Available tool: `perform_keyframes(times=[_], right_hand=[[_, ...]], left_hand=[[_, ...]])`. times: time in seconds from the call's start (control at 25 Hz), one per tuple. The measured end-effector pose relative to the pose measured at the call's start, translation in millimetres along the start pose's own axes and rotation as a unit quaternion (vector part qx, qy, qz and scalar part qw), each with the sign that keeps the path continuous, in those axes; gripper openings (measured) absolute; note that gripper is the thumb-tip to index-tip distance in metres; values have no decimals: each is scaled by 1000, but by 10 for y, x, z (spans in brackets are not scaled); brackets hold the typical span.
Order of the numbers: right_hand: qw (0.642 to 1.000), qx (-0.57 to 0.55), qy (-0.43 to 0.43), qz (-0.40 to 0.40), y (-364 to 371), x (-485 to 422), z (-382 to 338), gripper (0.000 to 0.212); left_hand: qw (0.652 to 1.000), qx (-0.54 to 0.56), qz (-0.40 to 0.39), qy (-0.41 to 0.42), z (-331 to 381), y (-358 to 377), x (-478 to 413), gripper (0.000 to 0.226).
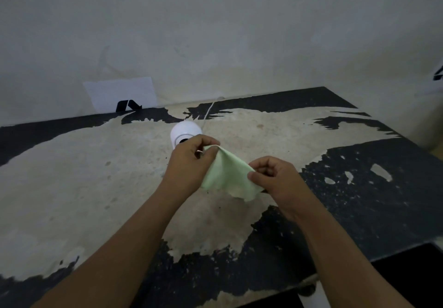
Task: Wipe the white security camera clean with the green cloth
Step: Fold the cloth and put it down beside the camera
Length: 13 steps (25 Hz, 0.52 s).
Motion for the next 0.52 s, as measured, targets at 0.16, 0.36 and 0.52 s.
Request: perform_keyframes(times=[0.16,0.36,0.52], right_hand=[[996,9,-13,84,-468,-53,-164,7],[975,214,-46,31,-619,-390,-577,12],[893,436,-16,-112,-209,-899,-469,15]], left_hand=[[994,29,-93,-38,-150,245,57,12],[963,99,-233,-95,-227,904,305,14],[964,-44,-253,-73,-236,1051,290,26]])
Point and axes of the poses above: each hand's wrist, its own x-axis away from the middle knuckle, its own y-axis out of the palm, z = x × y, the point moved 10 cm from there along -x, towards the middle knuckle, and after that the axes turned 9 degrees about -z, right-handed, at the moved point
